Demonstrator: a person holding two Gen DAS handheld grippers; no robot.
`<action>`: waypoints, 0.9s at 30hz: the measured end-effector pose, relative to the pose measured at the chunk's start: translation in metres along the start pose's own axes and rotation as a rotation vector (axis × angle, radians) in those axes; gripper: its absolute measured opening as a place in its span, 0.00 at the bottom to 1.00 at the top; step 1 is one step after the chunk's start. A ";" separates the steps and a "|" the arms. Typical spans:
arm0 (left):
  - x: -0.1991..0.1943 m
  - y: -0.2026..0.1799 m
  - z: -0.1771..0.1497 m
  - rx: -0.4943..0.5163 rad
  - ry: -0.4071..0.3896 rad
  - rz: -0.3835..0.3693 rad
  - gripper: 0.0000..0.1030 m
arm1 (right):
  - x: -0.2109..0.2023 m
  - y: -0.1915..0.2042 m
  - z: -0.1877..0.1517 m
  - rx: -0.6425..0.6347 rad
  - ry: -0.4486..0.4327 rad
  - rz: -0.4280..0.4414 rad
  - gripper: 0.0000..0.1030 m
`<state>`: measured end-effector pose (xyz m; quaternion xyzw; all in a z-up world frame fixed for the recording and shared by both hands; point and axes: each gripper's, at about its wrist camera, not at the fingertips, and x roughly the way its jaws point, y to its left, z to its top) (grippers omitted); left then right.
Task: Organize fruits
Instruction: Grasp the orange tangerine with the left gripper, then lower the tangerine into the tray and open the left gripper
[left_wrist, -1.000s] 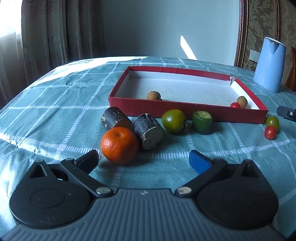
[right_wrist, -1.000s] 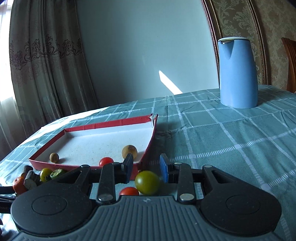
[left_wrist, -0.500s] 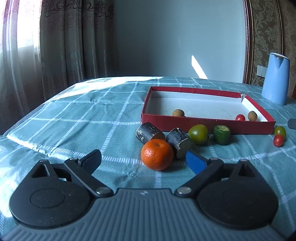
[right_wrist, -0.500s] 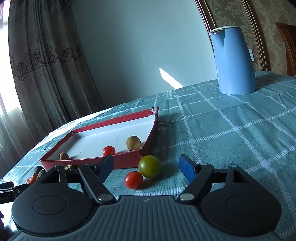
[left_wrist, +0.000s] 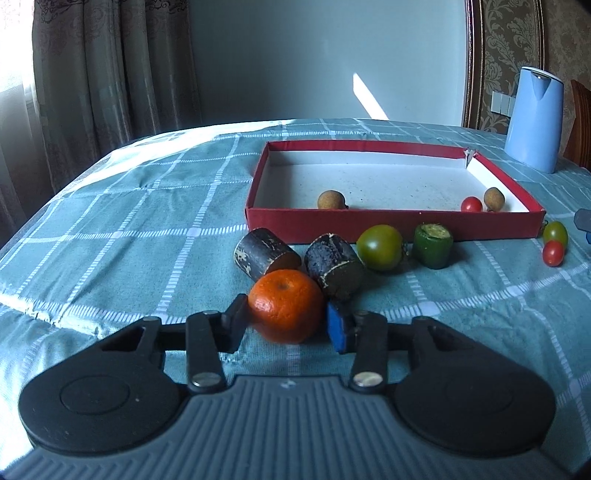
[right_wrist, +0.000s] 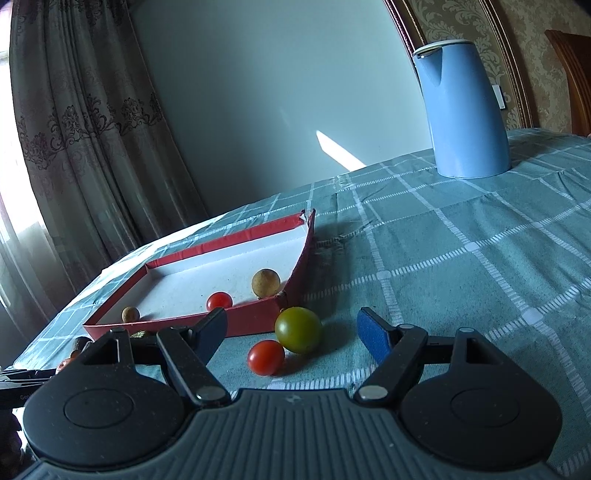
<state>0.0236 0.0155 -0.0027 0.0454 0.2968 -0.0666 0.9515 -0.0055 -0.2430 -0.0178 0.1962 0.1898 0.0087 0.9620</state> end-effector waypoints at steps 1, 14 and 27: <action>0.000 0.001 0.000 -0.009 -0.001 -0.004 0.38 | 0.000 0.000 0.000 0.000 0.001 0.000 0.75; -0.021 0.007 -0.003 -0.031 -0.065 0.031 0.37 | -0.001 0.063 -0.019 -0.302 0.115 0.172 0.75; -0.009 -0.003 0.066 -0.031 -0.155 0.022 0.38 | 0.015 0.086 -0.031 -0.412 0.242 0.165 0.80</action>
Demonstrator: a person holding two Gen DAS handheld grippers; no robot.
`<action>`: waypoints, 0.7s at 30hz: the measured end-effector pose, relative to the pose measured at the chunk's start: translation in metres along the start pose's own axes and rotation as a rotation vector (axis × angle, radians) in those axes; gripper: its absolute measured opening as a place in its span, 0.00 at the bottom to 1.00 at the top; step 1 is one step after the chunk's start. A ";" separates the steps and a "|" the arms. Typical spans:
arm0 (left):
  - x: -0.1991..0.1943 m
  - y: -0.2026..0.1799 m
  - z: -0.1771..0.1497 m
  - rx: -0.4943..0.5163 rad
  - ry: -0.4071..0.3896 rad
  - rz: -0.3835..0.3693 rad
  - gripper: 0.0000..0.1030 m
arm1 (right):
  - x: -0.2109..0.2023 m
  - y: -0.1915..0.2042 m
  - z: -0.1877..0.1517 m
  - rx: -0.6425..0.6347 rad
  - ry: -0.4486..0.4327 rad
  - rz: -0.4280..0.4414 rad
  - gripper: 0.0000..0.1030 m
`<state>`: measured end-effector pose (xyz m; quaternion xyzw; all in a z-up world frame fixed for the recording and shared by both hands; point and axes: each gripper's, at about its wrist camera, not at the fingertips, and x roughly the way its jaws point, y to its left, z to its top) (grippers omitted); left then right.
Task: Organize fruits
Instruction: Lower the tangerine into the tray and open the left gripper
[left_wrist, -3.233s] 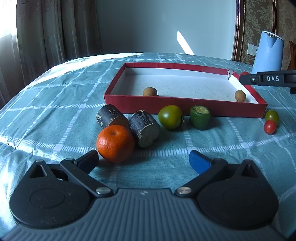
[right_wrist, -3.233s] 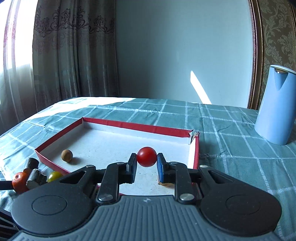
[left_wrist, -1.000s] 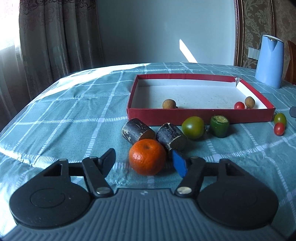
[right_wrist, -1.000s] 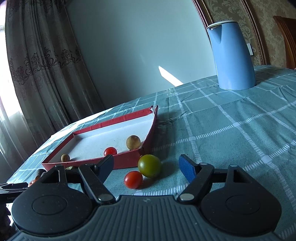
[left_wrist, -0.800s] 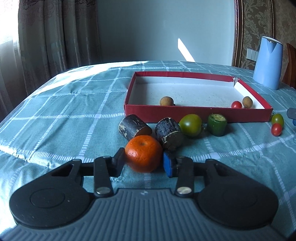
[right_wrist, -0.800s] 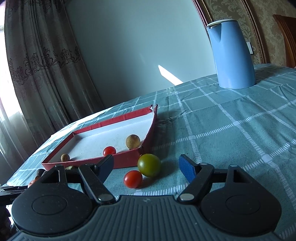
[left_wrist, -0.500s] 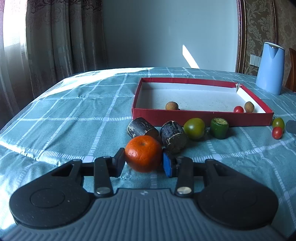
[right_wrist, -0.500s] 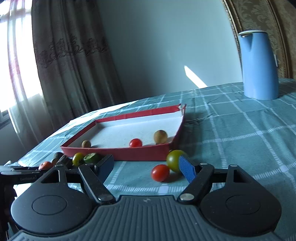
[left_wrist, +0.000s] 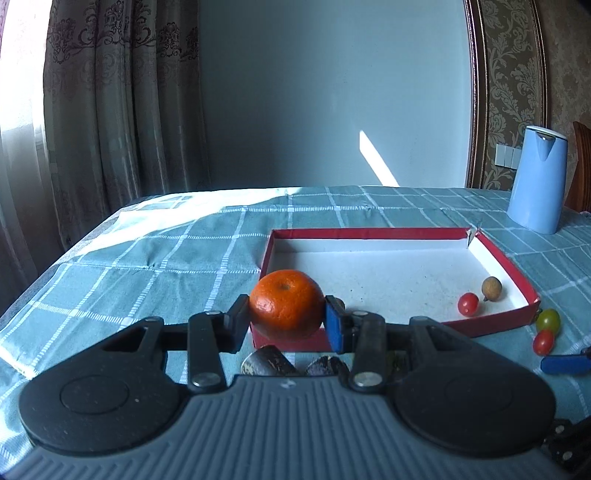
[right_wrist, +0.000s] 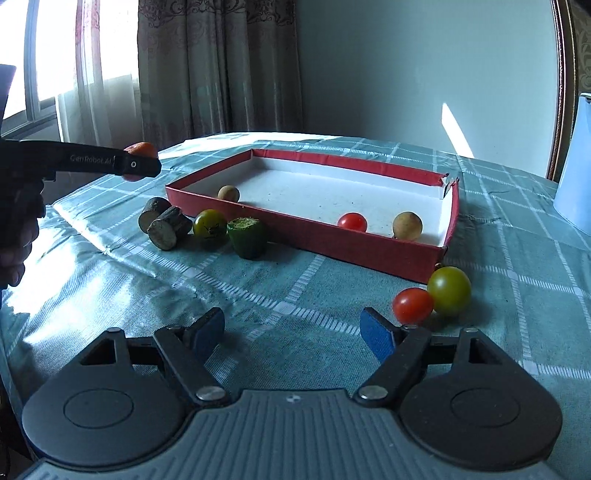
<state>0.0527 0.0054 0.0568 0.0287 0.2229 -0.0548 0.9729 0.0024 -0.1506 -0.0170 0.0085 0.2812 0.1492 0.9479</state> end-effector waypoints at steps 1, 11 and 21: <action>0.007 -0.001 0.005 -0.002 0.003 0.001 0.38 | 0.000 -0.003 0.000 0.018 0.000 0.008 0.80; 0.072 -0.010 0.011 -0.018 0.108 0.016 0.38 | 0.000 -0.021 0.000 0.124 -0.008 0.050 0.80; 0.039 -0.009 -0.005 0.006 0.028 0.031 0.76 | 0.000 -0.022 0.000 0.131 -0.012 0.052 0.80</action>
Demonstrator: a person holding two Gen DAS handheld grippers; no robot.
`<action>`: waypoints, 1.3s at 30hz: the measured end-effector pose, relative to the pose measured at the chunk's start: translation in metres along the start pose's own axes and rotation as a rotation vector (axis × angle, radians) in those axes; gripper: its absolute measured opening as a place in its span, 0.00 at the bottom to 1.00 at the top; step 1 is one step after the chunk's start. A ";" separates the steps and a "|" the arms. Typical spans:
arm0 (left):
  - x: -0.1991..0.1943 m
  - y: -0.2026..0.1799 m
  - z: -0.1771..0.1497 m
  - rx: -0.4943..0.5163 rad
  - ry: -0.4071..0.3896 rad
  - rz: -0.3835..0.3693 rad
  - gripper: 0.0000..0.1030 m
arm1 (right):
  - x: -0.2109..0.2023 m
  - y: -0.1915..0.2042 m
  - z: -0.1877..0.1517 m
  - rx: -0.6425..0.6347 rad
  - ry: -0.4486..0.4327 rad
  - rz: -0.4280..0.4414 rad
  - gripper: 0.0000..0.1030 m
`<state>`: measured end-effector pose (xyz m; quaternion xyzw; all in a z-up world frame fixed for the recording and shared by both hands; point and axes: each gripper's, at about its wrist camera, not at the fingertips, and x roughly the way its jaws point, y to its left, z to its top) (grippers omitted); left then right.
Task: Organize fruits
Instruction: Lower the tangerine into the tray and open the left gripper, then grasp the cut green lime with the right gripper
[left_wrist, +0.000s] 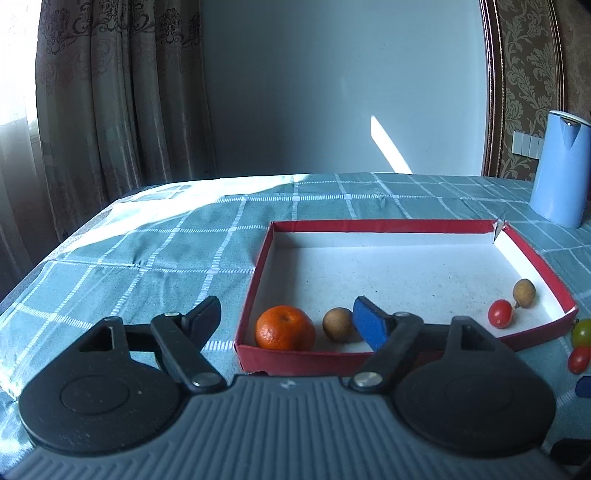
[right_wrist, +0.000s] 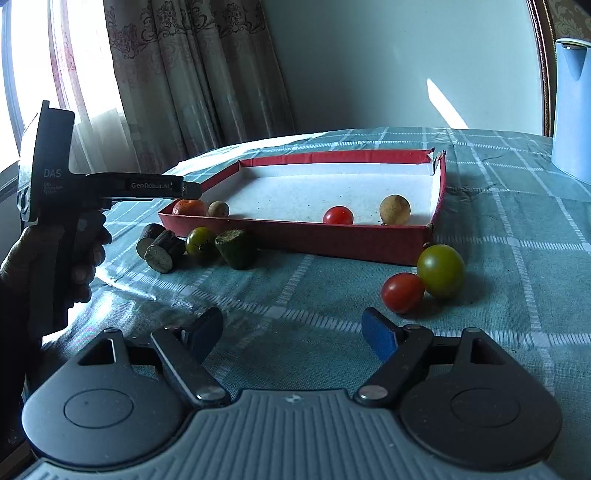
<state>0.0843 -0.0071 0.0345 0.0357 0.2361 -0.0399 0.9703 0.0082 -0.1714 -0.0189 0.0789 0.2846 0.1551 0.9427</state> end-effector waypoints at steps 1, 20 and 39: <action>-0.009 0.002 -0.002 -0.012 -0.010 -0.001 0.80 | 0.000 0.000 0.000 0.000 -0.001 -0.005 0.80; -0.046 0.056 -0.053 -0.150 -0.030 0.118 1.00 | 0.001 0.056 0.007 -0.220 -0.136 -0.100 0.80; -0.044 0.070 -0.057 -0.236 -0.015 0.028 1.00 | 0.077 0.080 0.039 -0.240 0.009 -0.138 0.46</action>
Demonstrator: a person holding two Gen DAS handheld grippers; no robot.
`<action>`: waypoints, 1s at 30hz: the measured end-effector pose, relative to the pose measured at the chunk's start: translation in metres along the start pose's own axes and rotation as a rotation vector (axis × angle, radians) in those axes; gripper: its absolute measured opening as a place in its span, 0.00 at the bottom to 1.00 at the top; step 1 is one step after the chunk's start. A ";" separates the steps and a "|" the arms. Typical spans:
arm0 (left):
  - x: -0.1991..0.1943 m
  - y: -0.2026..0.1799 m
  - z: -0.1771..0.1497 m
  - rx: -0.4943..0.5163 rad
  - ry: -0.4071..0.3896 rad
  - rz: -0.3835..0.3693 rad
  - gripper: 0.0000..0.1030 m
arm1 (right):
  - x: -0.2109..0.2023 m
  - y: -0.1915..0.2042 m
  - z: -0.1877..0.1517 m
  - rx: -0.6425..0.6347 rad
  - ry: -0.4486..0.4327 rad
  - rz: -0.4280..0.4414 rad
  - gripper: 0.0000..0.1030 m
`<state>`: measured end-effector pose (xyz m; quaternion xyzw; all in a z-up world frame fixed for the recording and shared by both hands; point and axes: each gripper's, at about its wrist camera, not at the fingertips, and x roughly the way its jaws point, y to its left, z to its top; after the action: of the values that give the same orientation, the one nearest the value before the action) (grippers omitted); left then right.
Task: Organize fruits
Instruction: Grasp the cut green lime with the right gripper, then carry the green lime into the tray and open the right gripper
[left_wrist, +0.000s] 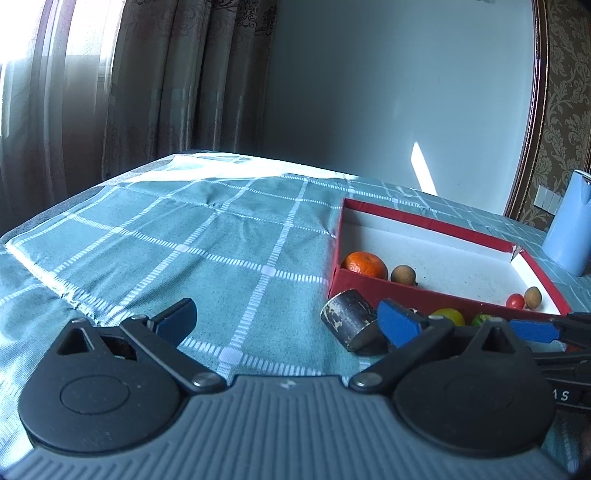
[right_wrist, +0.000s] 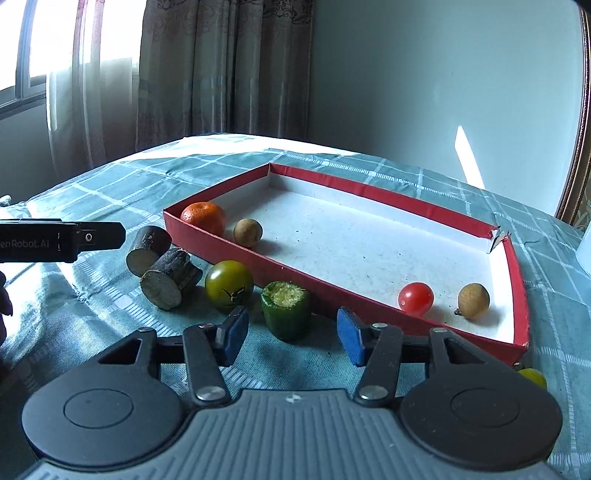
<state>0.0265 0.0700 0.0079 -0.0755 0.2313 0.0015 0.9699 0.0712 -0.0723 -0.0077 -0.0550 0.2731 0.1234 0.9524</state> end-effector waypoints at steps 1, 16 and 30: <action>0.000 0.000 0.000 -0.002 -0.001 -0.001 1.00 | 0.003 0.000 0.001 0.002 0.006 -0.001 0.44; 0.001 0.001 -0.001 -0.009 0.005 -0.005 1.00 | 0.011 -0.001 0.003 0.028 0.022 0.024 0.28; 0.001 0.001 -0.001 -0.007 0.009 0.016 1.00 | -0.033 -0.019 -0.007 0.091 -0.085 0.056 0.28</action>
<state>0.0269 0.0709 0.0064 -0.0770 0.2361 0.0098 0.9686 0.0456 -0.0989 0.0047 0.0015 0.2394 0.1398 0.9608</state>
